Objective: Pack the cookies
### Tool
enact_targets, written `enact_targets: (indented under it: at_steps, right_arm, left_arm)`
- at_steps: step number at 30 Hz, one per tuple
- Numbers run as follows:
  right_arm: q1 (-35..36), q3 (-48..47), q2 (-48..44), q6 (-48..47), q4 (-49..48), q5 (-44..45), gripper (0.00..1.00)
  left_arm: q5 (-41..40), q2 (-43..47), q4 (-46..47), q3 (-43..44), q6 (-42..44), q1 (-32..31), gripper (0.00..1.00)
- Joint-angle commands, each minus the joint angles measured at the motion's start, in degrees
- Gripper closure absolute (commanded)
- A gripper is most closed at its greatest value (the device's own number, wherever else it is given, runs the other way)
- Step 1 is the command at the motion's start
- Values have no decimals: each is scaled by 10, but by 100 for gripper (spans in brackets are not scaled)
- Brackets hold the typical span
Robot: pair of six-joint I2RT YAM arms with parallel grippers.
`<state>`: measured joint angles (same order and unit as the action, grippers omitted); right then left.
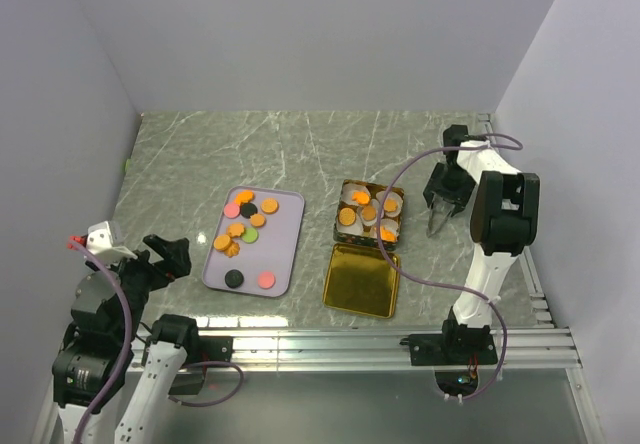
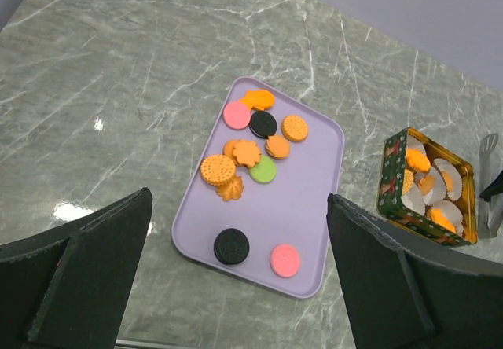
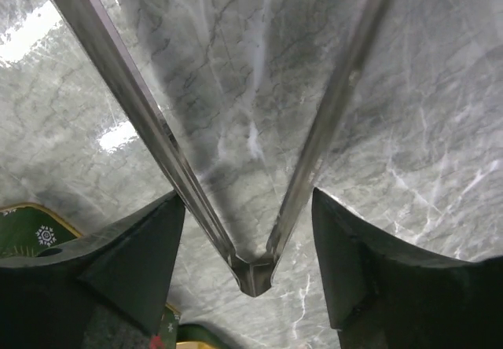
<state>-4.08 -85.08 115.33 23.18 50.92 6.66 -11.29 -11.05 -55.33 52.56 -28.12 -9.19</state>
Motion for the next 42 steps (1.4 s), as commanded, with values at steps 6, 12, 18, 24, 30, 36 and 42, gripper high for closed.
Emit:
enact_targets:
  at_steps: [6, 12, 18, 24, 30, 36, 42]
  right_arm:
    - [6, -47, -70, 28, 47, 42, 4]
    - [33, -83, -192, 39, 104, 50, 2]
    - [95, -14, -353, 44, 64, -19, 1]
    - [108, 68, -466, 100, 16, -64, 1]
    - [137, -7, -479, 108, 60, -1, 0]
    - [138, -40, -498, 146, 78, -37, 0]
    - [138, -56, -553, 156, 96, 32, 0]
  left_arm:
    - [11, -12, 17, 1, 9, 4, 0]
    - [16, -43, 17, 16, 16, 4, 3]
    - [66, -160, 57, 82, 18, 4, 0]
    - [130, -345, 131, 105, -76, -7, 0]
    - [-72, -527, 133, 185, -151, -258, 1]
    - [-131, -775, 39, 372, -196, -454, 1]
    - [-84, -984, 0, 489, -222, -525, 18]
